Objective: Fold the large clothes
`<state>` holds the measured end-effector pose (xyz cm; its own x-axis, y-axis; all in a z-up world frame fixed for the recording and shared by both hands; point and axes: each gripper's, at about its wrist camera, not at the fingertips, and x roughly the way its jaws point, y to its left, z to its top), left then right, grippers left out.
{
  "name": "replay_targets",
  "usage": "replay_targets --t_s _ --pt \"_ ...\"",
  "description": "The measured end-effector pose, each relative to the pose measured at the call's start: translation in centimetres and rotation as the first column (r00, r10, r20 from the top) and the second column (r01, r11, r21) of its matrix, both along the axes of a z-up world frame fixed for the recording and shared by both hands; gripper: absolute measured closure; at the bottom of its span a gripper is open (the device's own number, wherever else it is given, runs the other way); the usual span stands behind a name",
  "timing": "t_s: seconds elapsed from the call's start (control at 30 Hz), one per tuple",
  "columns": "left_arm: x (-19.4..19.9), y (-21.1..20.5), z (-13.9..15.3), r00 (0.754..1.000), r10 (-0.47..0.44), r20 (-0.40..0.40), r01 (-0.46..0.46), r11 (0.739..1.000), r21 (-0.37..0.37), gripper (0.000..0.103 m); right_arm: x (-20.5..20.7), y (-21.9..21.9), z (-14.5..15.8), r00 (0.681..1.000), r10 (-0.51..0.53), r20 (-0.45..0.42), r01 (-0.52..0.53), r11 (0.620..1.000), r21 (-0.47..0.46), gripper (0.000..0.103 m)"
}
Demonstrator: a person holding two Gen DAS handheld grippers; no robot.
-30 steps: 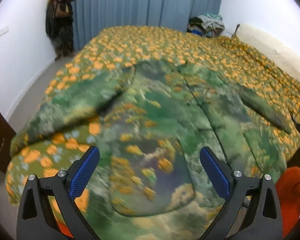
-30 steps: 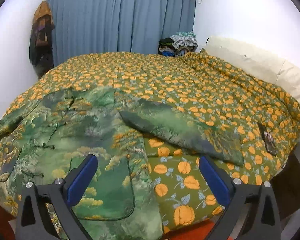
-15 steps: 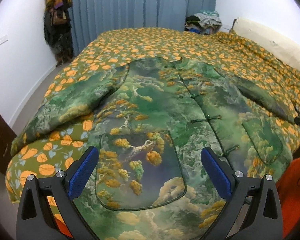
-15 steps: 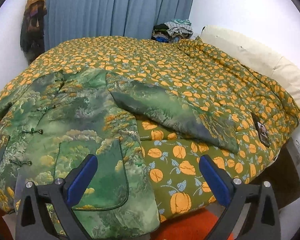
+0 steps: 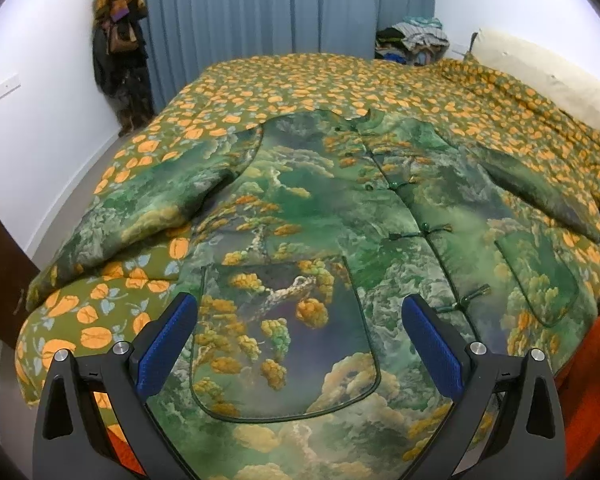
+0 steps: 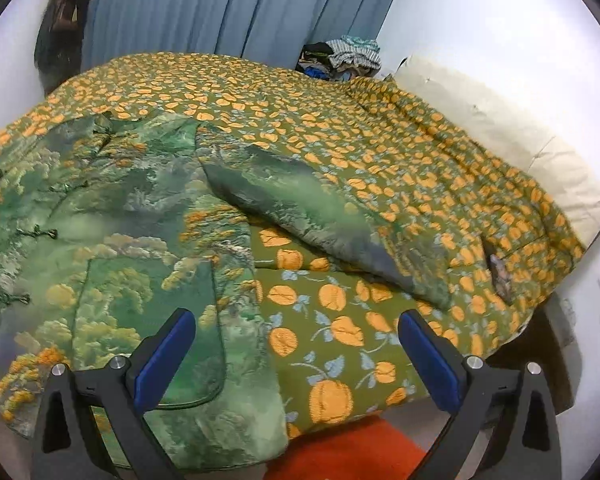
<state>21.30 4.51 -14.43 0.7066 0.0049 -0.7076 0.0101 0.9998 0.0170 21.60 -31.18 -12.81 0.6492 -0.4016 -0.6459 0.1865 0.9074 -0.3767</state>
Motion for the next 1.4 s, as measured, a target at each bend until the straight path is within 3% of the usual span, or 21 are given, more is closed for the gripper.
replay_targets --t_s 0.17,0.37,0.57,0.73,0.83,0.97,1.17,1.27,1.4 --pt "0.0 0.4 -0.3 1.0 0.015 -0.009 -0.015 1.0 -0.012 0.001 -0.2 0.2 0.6 0.999 0.032 0.022 -0.032 0.999 0.019 0.0" --pt "-0.1 0.8 -0.6 0.999 0.04 -0.008 -0.04 0.999 -0.012 0.001 -0.3 -0.7 -0.2 0.991 0.128 0.035 -0.133 0.957 0.257 0.0" --pt "-0.2 1.3 -0.9 0.998 0.056 -0.011 -0.056 0.998 -0.013 0.001 0.2 -3.3 -1.4 0.998 0.06 0.015 -0.062 0.936 0.347 0.0" --pt "-0.1 1.3 -1.1 0.998 0.061 -0.013 -0.061 0.998 0.0 0.001 0.9 -8.1 -2.1 1.0 -0.009 0.015 0.003 0.915 0.403 0.0" --pt "0.0 1.3 -1.3 0.998 0.065 -0.017 -0.065 0.998 0.005 0.001 1.3 -13.4 -3.1 0.994 -0.112 0.001 0.092 0.817 0.569 0.0" --pt "0.2 1.3 -1.7 0.997 0.068 -0.03 -0.068 0.998 0.011 0.001 1.1 -21.6 -5.7 0.949 -0.315 -0.006 0.206 0.605 0.769 0.001" --pt "0.5 1.0 -2.3 0.996 0.07 -0.046 -0.069 0.997 0.029 0.001 1.5 -29.5 -10.1 0.852 -0.516 -0.091 0.277 0.297 0.914 0.004" --pt "0.7 0.9 -2.7 0.996 0.069 -0.059 -0.067 0.997 0.036 0.001 2.6 -31.2 -12.0 0.815 -0.565 -0.129 0.276 0.183 0.943 0.006" --pt "0.8 0.6 -3.1 0.995 0.062 -0.073 -0.059 0.997 0.051 0.001 4.0 -32.7 -13.4 0.749 -0.649 -0.134 0.269 0.113 0.957 0.007"
